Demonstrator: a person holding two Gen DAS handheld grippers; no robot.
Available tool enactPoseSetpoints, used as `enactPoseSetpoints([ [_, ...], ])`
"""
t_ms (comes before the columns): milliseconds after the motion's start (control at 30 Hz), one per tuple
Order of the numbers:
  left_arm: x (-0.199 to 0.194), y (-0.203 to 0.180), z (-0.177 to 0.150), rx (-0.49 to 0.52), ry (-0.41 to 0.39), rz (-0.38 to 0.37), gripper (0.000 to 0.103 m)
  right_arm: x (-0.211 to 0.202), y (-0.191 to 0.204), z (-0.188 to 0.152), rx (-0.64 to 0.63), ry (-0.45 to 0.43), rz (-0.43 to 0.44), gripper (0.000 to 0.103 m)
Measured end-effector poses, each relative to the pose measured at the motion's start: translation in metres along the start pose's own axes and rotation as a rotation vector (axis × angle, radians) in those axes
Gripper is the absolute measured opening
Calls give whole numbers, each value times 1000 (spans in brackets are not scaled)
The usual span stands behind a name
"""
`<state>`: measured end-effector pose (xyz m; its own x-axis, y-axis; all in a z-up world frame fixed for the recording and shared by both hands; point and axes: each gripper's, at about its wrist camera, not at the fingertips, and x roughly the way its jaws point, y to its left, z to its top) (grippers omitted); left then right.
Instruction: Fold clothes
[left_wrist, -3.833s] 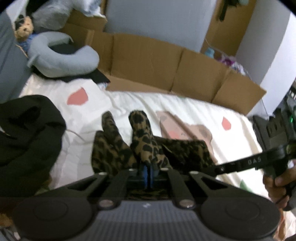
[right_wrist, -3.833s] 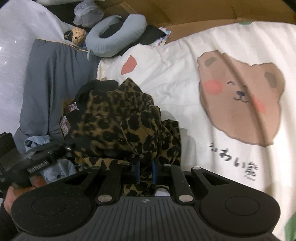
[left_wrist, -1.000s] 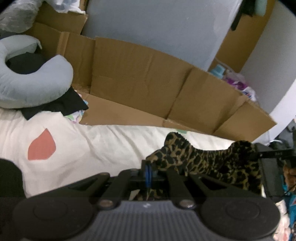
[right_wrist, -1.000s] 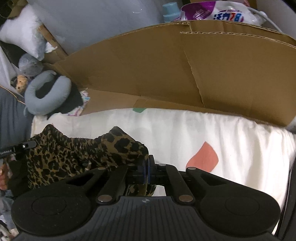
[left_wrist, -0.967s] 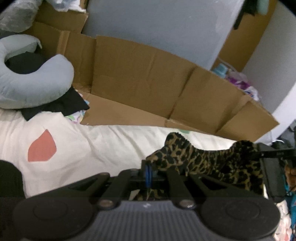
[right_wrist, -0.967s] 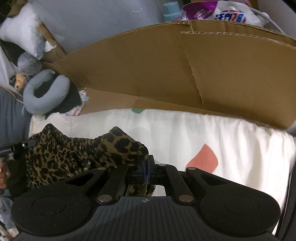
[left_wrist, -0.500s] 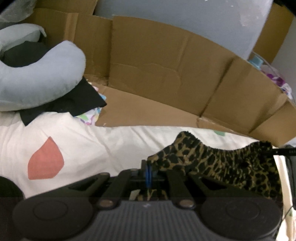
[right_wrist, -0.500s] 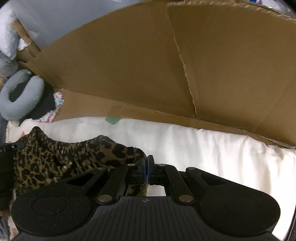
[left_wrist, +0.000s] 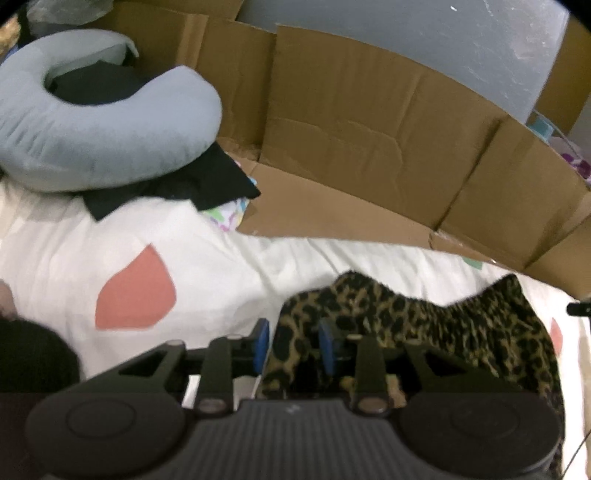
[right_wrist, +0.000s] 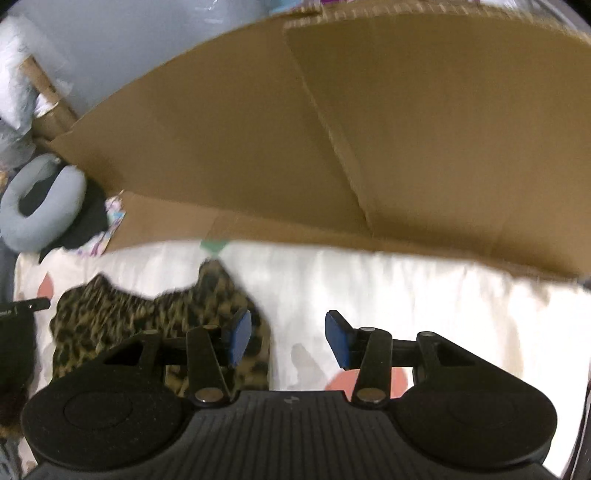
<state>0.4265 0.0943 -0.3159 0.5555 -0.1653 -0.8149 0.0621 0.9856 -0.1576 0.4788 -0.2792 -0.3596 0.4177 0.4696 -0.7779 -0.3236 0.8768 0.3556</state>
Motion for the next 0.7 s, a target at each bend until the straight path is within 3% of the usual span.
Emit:
enactPoseSetpoints([
  [67,-6,3,-9,-3,5,-4,39,-3,-1,-10,3,17,19,52],
  [333,-28,16,-48,-10,54,-29,43,-19,-1,-57,5,113,89,52],
  [467,-43,27,-75,-40,64,-44,49,-32,-3,-83,-6,153,128,52],
  [700,-65,41,-123,-116,61,-35,50,-44,-6,-131,32,226,168,52],
])
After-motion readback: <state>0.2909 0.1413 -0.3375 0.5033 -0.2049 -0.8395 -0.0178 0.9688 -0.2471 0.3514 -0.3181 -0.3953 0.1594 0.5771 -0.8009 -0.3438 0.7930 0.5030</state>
